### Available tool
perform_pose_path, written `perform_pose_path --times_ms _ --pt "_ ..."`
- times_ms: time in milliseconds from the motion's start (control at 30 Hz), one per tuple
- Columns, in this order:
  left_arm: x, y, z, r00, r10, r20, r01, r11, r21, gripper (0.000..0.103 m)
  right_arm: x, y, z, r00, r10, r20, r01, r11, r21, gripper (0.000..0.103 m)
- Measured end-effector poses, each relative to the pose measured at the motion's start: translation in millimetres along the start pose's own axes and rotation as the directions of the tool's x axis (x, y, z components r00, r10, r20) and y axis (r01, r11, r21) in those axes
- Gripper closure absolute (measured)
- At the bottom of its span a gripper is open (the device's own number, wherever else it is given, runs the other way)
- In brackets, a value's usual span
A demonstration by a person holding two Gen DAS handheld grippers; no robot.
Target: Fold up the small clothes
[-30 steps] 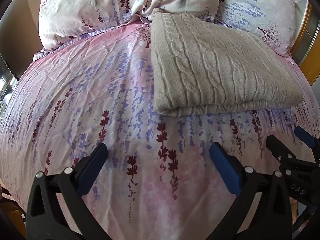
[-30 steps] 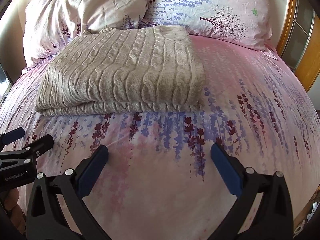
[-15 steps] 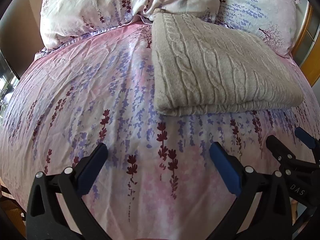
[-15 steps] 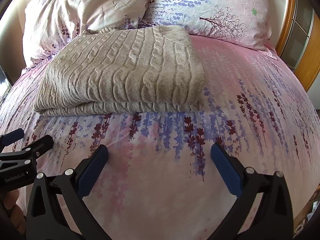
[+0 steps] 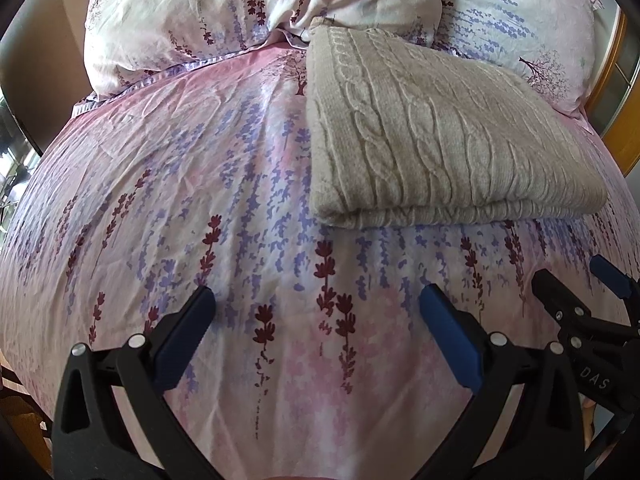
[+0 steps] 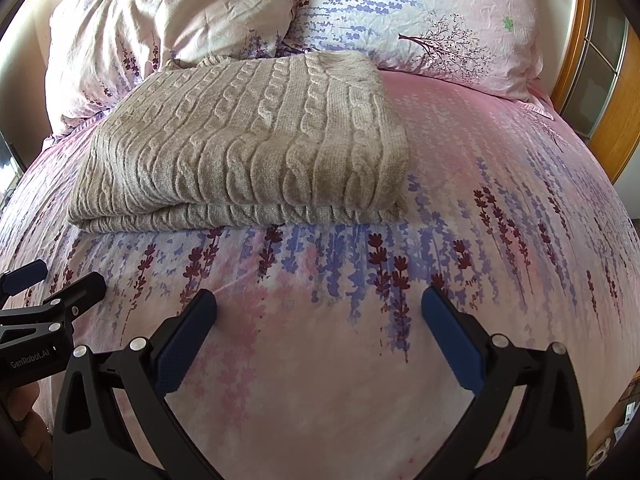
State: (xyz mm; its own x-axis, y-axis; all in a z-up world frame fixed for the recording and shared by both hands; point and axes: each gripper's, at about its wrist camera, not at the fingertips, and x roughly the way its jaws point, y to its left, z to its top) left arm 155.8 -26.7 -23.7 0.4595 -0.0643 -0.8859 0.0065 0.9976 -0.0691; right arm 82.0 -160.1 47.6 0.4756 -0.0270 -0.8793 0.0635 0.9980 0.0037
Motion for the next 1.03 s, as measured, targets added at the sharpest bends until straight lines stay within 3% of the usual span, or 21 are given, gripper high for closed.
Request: perform_pose_path --times_ms 1033 --pt "1.3 0.5 1.4 1.0 -0.002 -0.009 0.002 1.0 0.007 0.002 0.0 0.2 -0.1 1.0 -0.001 0.0 0.001 1.0 0.001 0.001"
